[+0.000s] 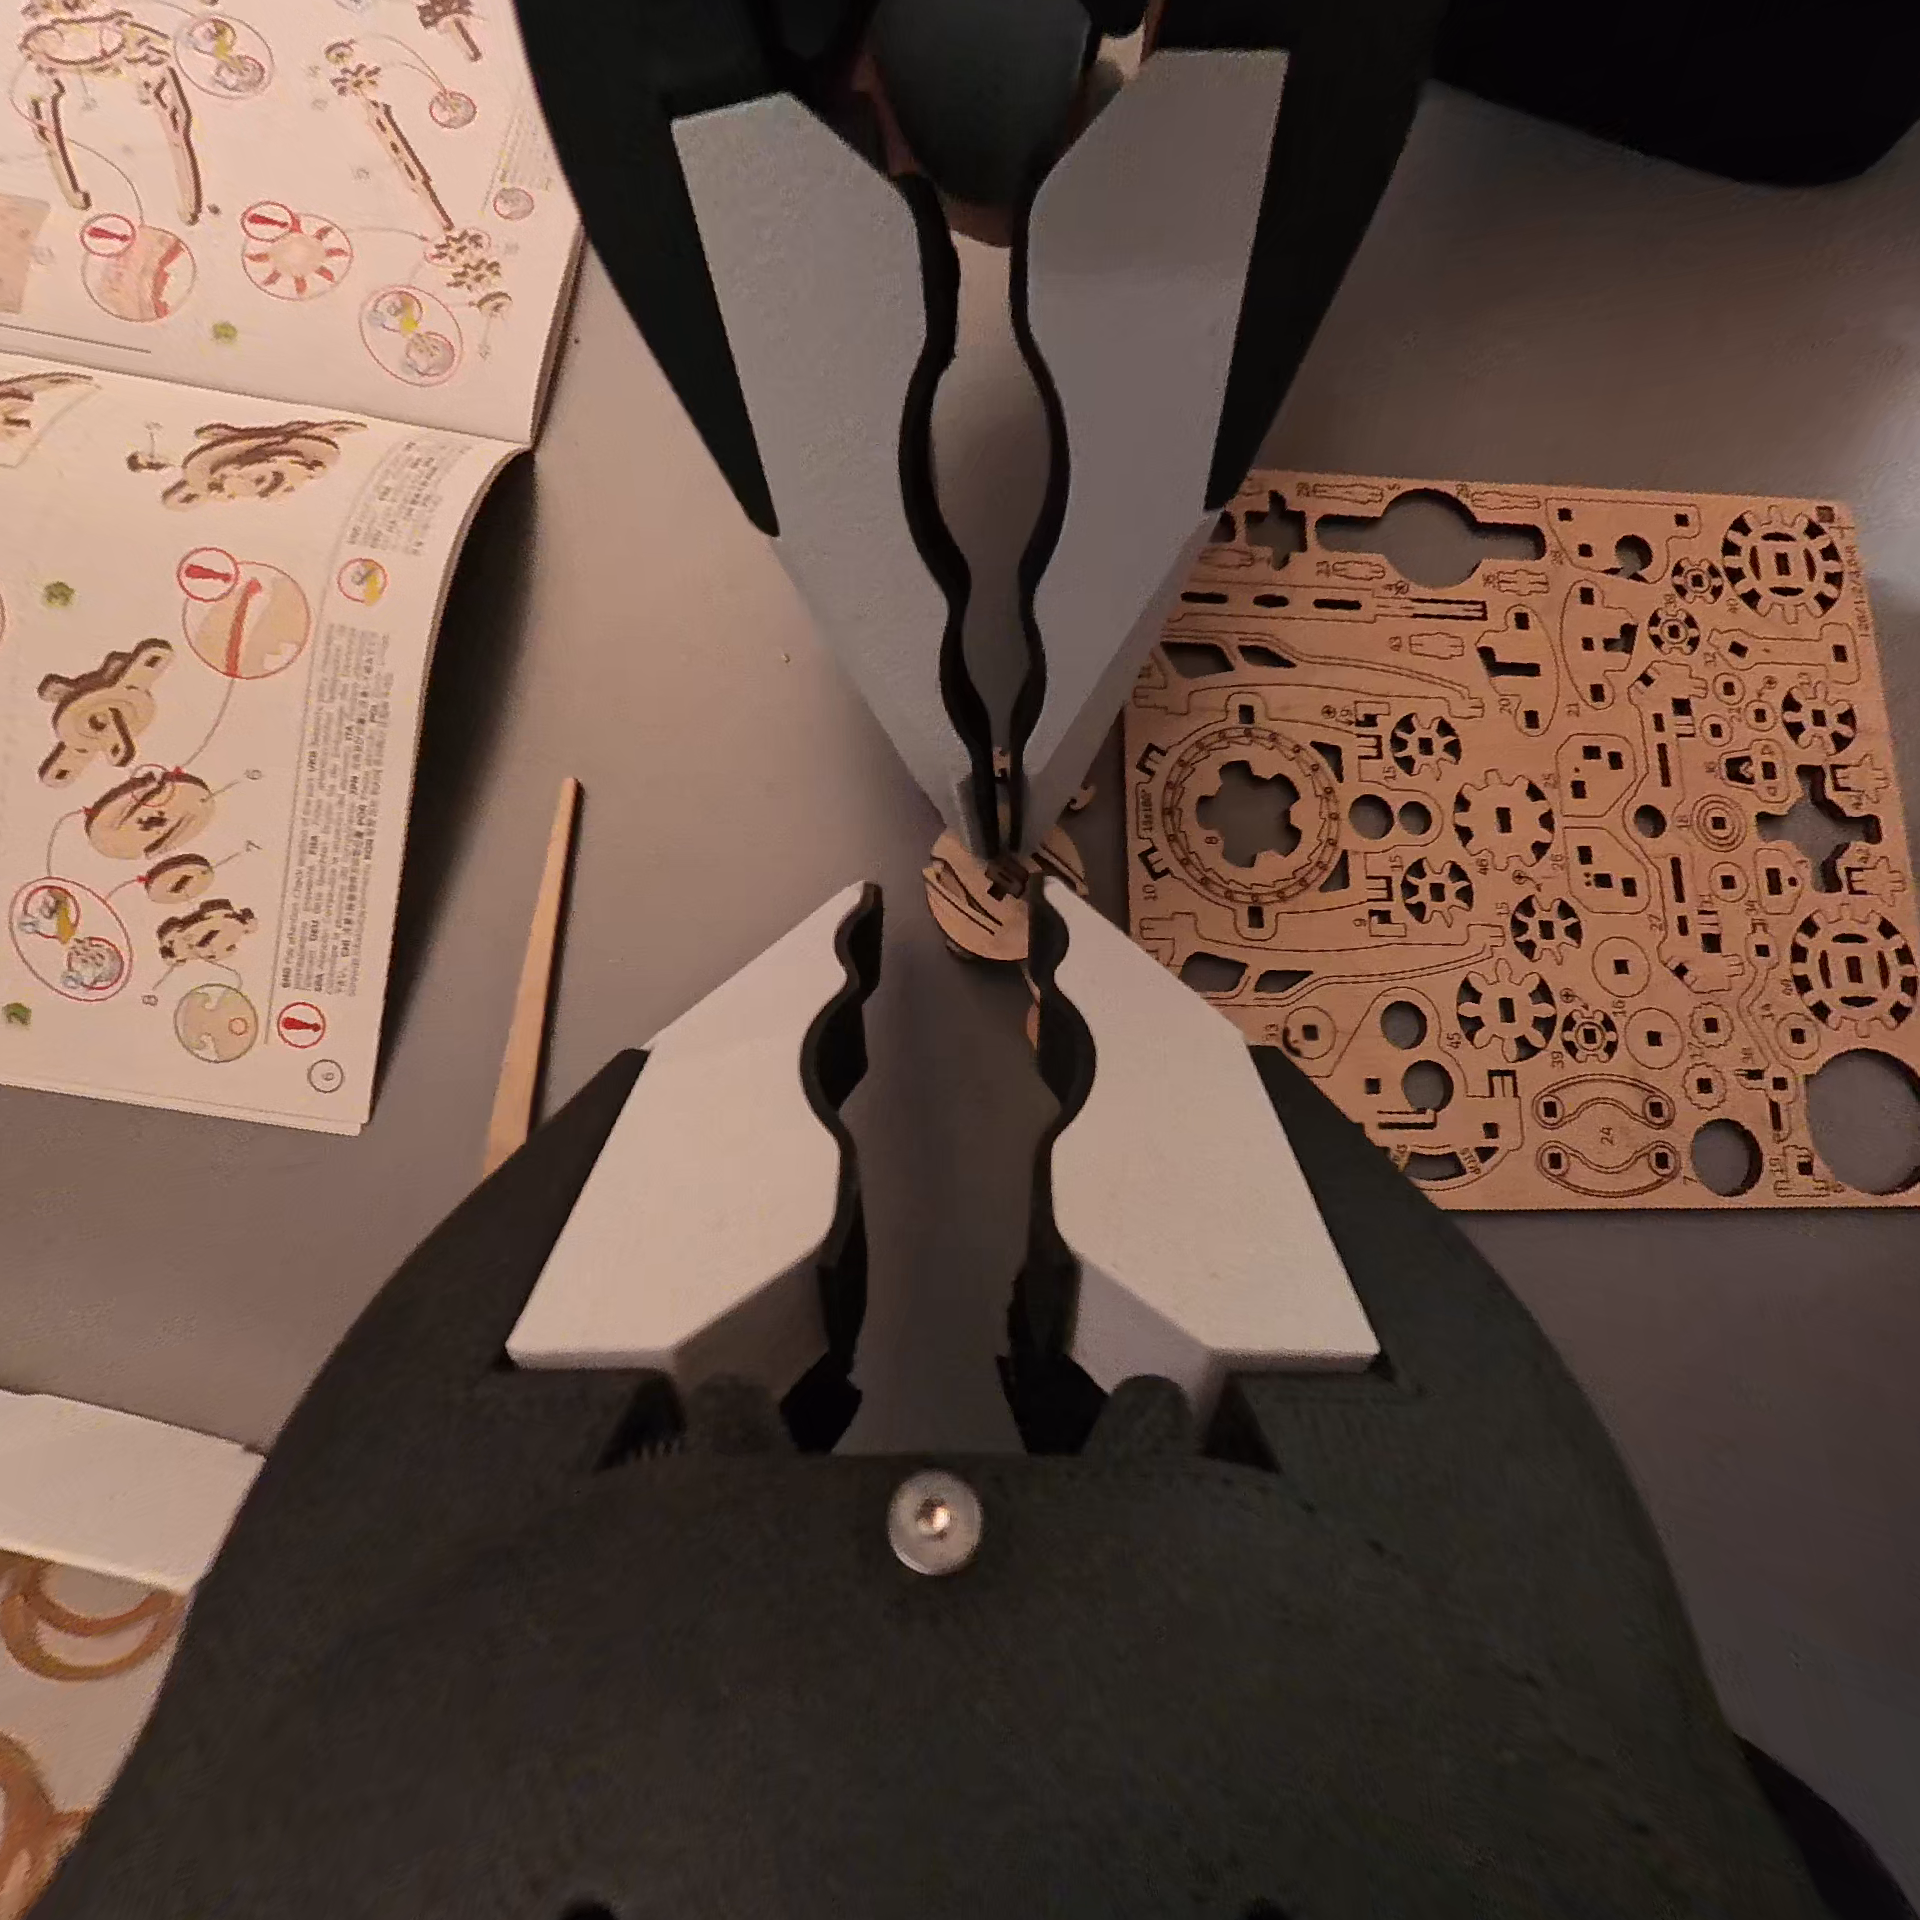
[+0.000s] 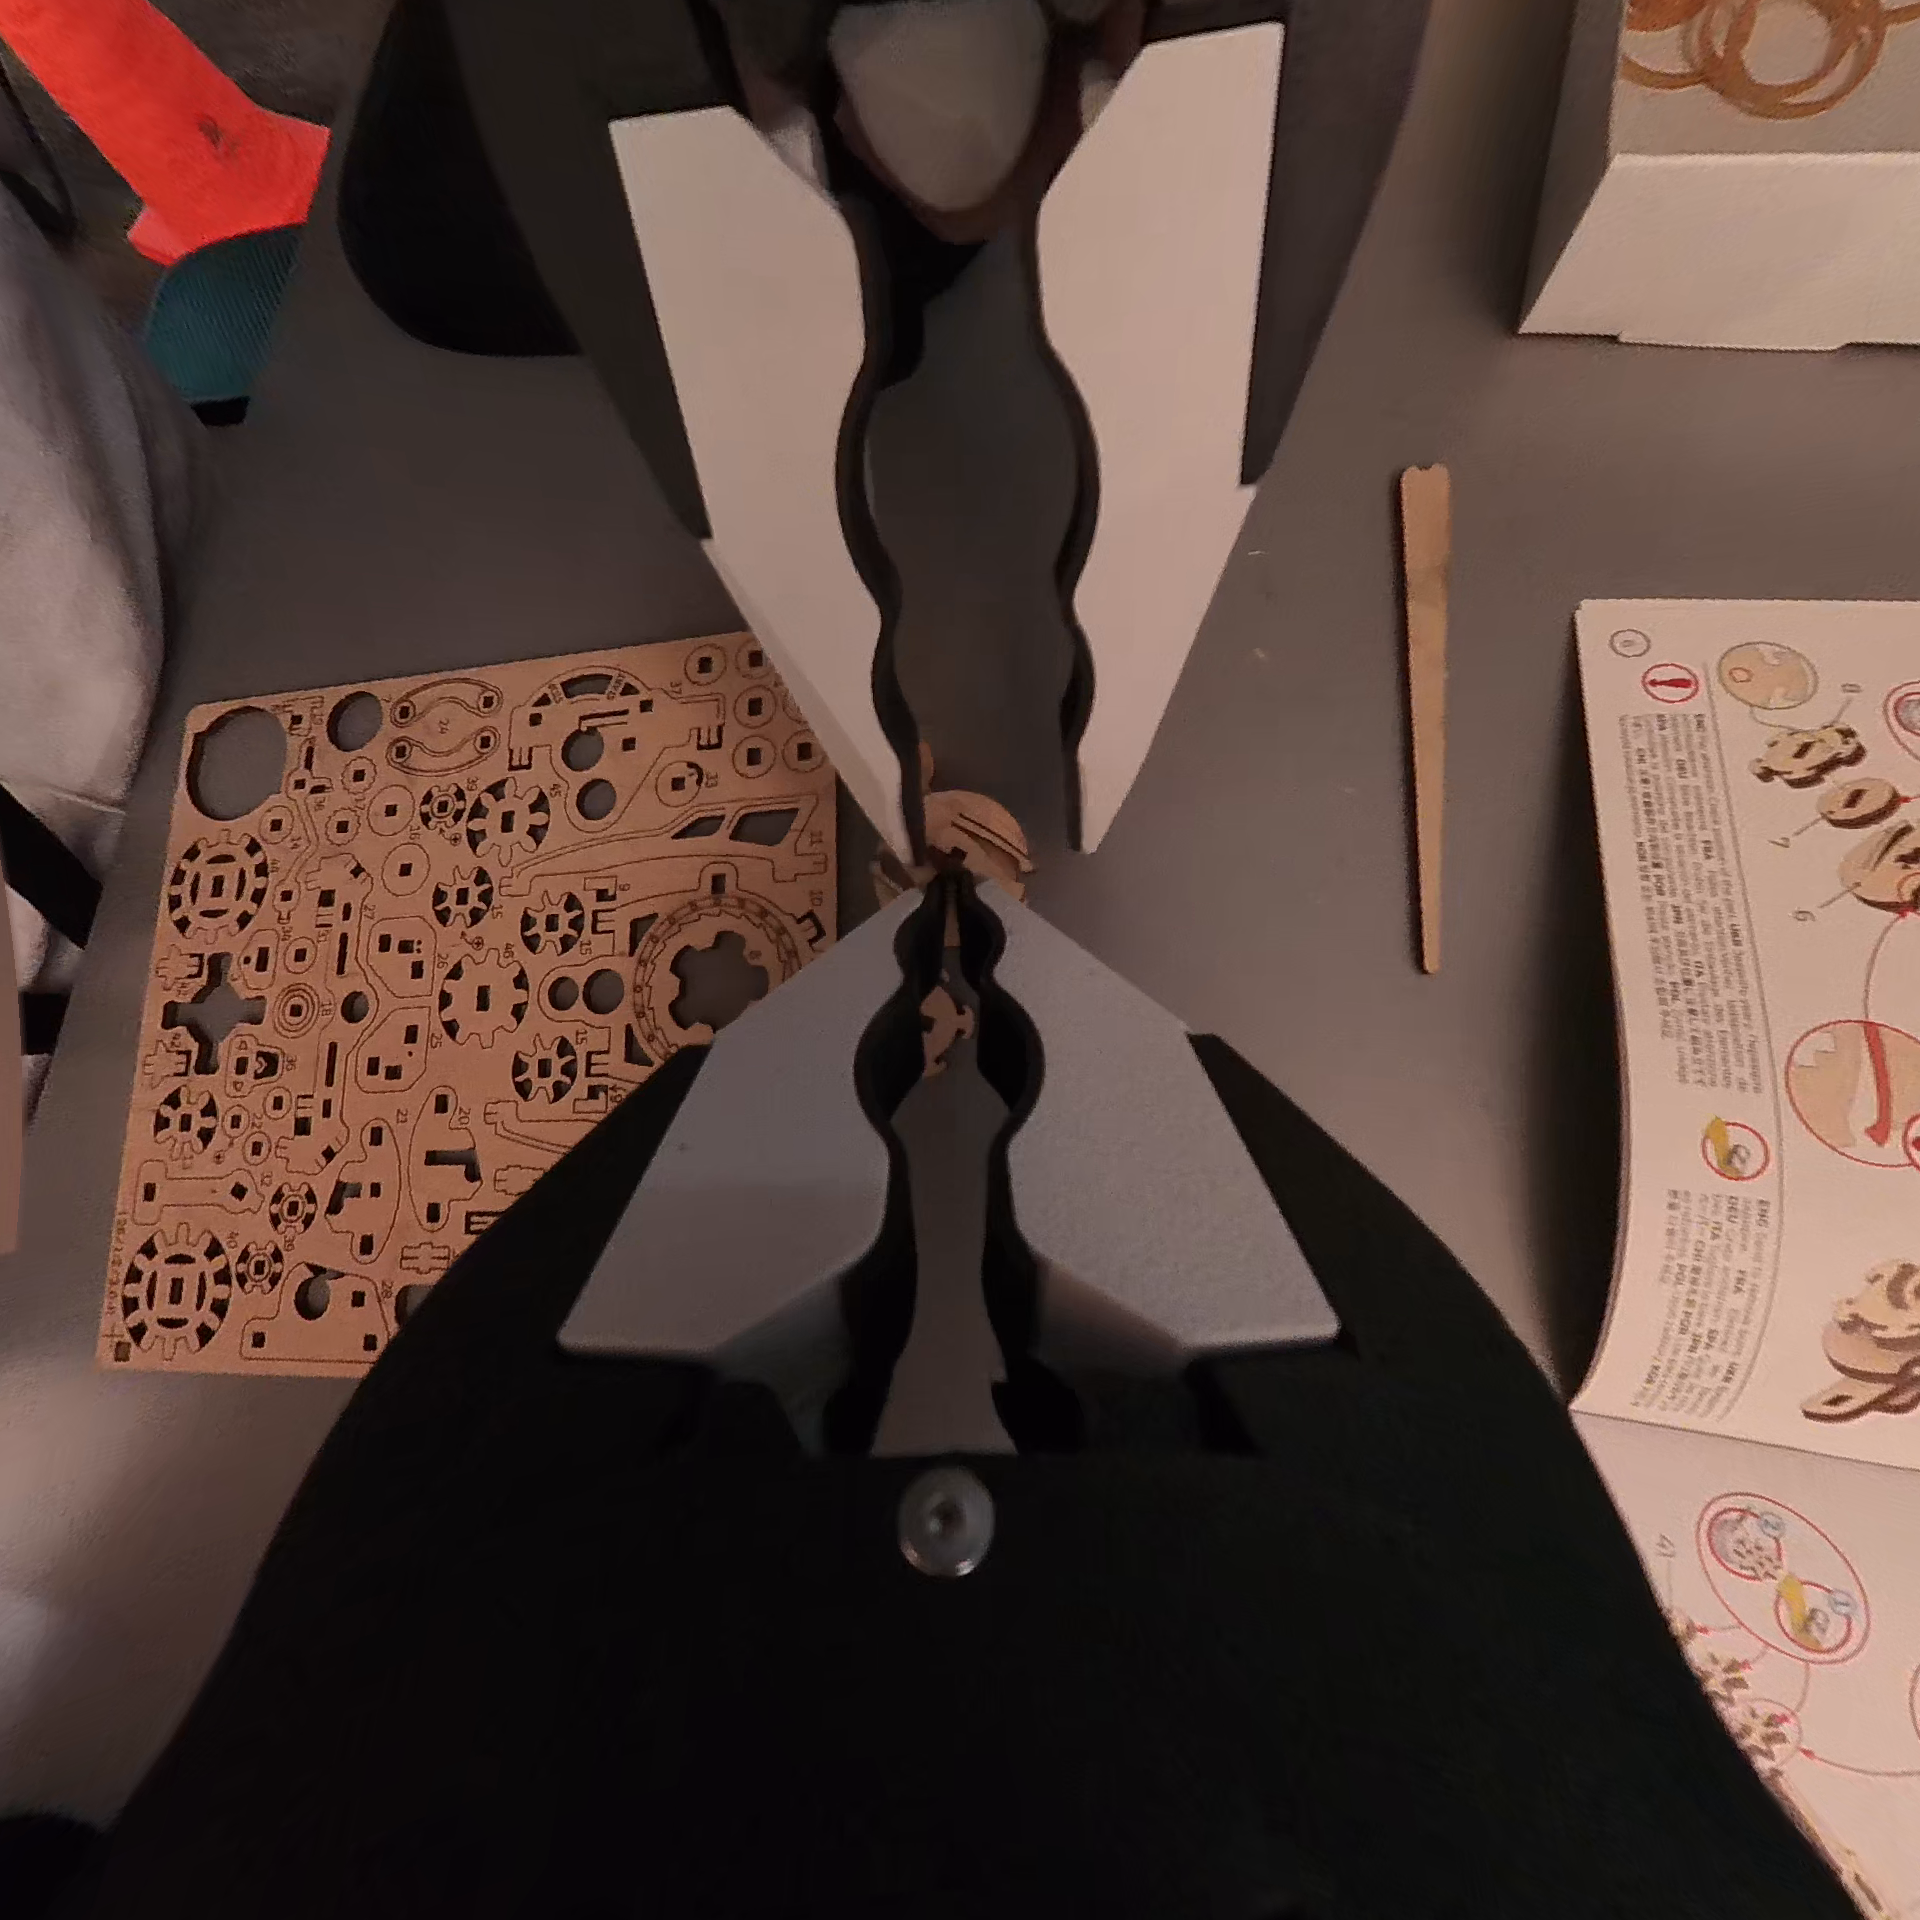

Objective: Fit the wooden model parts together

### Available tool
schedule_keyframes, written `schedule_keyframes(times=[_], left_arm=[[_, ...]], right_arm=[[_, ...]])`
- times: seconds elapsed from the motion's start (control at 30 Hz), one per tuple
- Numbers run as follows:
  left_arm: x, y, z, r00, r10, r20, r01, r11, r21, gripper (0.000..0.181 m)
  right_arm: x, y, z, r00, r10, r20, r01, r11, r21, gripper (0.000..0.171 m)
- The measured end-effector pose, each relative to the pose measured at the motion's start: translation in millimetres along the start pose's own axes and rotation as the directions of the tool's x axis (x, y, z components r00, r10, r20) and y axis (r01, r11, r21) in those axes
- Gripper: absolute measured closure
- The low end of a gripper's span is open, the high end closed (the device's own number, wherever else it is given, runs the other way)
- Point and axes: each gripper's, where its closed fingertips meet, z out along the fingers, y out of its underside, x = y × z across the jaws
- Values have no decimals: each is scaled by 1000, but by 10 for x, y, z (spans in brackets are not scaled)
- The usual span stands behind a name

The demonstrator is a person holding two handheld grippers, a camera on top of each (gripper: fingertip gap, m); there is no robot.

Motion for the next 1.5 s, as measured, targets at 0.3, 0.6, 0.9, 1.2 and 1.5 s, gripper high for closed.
schedule_keyframes(times=[0.3,0.6,0.9,1.2,1.5], left_arm=[[-39,16,-110,999,-6,-48,7,1000,6,160],[-16,-30,-119,992,62,-113,-51,994,95,167],[-11,36,-43,989,91,-119,-82,993,84,166],[-8,15,-54,987,123,-103,-113,989,97,171],[73,-3,-57,984,93,-149,-79,992,97,170]], right_arm=[[5,-76,-66,1000,13,0,-13,999,42,166],[64,-58,11,999,34,-37,-33,999,26,163],[52,-67,39,999,0,-55,1,1000,17,163],[30,-42,39,998,-35,-58,35,999,-3,162],[9,-39,46,993,-80,-82,77,997,-29,165]])
